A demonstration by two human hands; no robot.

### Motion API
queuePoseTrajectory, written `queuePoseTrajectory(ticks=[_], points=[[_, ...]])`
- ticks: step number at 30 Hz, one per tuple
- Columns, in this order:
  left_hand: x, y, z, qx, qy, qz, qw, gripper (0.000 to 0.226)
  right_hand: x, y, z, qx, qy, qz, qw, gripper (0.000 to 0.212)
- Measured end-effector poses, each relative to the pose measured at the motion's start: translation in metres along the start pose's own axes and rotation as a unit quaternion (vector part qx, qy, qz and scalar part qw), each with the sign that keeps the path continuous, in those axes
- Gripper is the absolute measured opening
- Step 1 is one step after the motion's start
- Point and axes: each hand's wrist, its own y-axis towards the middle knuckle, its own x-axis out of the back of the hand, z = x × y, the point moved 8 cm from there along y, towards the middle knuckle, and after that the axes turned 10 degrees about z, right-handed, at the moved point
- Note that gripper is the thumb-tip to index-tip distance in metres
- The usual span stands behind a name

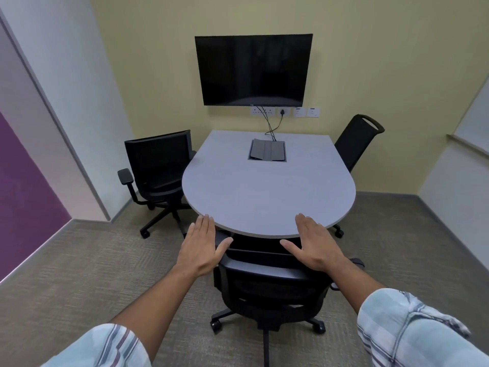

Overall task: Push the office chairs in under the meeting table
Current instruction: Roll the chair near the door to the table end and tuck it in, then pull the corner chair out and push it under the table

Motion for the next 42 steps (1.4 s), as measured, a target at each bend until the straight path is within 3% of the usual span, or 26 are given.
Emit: queuePoseTrajectory(ticks=[18, 23, 29, 42], points=[[0.050, -0.021, 0.184, 0.087, 0.029, -0.041, 0.995, 0.104, 0.009, 0.145, 0.191, 0.090, -0.006, -0.023, 0.996, 0.095], [0.060, -0.010, 0.237, 0.121, 0.031, -0.048, 0.991, 0.109, 0.005, 0.200, 0.257, 0.146, -0.023, -0.025, 0.989, 0.106], [0.068, 0.020, 0.312, 0.164, 0.035, -0.049, 0.985, 0.108, -0.011, 0.281, 0.320, 0.193, -0.024, -0.030, 0.980, 0.095], [0.100, 0.135, 0.457, 0.223, 0.056, -0.021, 0.973, 0.108, -0.037, 0.480, 0.411, 0.215, 0.018, 0.012, 0.976, 0.093]])
